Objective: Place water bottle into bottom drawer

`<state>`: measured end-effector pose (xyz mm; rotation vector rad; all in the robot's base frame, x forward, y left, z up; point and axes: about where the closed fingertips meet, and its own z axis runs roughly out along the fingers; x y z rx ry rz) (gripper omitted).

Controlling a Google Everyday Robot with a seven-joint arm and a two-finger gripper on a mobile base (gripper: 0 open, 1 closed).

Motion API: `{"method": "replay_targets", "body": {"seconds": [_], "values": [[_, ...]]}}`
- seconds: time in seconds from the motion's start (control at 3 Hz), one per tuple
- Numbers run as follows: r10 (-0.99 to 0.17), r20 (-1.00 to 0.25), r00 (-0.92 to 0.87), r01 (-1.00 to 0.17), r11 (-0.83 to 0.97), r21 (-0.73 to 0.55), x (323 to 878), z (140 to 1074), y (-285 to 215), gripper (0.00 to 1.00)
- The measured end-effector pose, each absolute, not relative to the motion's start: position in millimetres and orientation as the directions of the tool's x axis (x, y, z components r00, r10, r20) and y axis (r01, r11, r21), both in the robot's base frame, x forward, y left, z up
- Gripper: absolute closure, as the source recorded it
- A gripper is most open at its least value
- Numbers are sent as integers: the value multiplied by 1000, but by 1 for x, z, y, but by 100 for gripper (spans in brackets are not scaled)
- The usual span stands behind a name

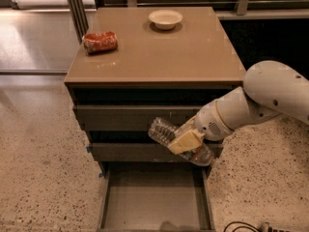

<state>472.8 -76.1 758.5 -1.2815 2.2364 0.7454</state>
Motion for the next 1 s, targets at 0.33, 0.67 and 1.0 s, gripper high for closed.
{"method": "replay_targets", "body": {"seconds": [0.33, 0.67, 1.0], "values": [[-637, -582, -506, -855, 461, 238, 468, 727, -78, 100], [-623, -525, -580, -806, 533, 258, 454, 666, -88, 100], [-580, -444, -683, -712, 664, 228, 436, 590, -99, 100]]}}
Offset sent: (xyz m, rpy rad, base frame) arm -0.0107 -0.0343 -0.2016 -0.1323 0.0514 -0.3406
